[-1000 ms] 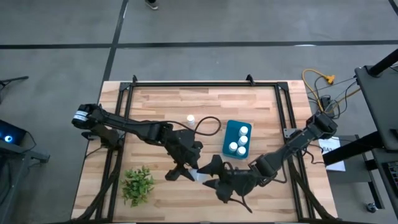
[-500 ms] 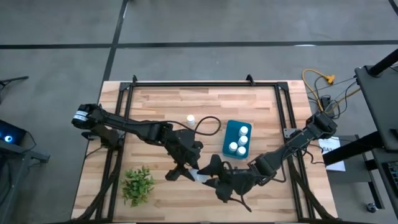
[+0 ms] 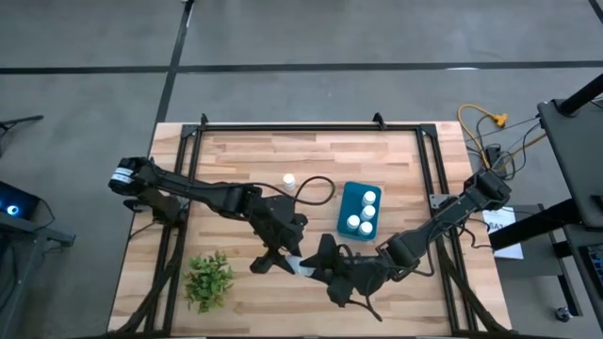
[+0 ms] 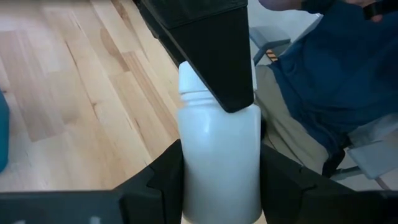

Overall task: Pick and place pill bottles into a basket
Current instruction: Put the white medicine bottle into the blue bin

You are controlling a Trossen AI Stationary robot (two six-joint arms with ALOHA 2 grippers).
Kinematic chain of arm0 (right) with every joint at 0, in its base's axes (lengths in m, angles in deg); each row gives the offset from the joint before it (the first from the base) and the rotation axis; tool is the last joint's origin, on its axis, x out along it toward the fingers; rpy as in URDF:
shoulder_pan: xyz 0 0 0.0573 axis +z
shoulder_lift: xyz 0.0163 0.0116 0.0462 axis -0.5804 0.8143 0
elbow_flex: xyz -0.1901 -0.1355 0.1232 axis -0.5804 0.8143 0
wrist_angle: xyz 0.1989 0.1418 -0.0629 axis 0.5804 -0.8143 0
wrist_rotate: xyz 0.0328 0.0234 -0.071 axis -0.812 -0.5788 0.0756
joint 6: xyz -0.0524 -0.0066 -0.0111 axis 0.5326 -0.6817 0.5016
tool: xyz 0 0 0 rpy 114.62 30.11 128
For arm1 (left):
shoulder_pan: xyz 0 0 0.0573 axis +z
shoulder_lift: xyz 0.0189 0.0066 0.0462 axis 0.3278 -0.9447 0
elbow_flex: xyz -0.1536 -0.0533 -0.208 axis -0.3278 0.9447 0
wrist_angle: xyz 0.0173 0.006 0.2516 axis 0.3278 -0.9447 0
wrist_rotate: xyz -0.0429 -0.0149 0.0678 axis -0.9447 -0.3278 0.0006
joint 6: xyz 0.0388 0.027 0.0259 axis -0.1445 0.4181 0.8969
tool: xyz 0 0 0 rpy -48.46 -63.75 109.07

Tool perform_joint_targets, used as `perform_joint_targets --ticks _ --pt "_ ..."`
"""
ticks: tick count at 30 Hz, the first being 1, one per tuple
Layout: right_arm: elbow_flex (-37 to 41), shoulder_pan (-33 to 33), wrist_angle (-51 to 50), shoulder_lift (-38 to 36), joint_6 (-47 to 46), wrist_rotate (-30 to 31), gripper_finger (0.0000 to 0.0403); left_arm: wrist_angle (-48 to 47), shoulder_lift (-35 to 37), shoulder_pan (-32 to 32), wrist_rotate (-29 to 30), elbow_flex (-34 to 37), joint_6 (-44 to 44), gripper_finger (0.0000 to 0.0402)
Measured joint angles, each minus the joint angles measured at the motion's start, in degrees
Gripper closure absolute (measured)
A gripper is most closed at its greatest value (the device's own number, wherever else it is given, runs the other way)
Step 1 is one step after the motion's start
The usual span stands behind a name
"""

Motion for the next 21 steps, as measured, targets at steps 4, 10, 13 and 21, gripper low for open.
perform_joint_targets --ticks 4,10,13,21 --pt "0.0 -0.04 -0.01 0.0 -0.04 -0.02 0.0257 -0.01 0.0 -0.02 0.01 0.0 -0.09 0.0262" --pt "0.0 -0.06 -0.09 0.0 -0.07 0.28 0.0257 0.01 0.0 -0.02 0.18 0.0 -0.31 0.0235" --pt "0.0 -0.11 -0.21 0.01 -0.42 0.44 0.0257 0.3 0.0 -0.02 0.54 -0.01 -0.37 0.0209" --pt "0.0 -0.15 -1.57 0.02 -0.53 0.65 0.0257 0.03 0.0 0.0 0.82 0.0 -0.58 0.0169"
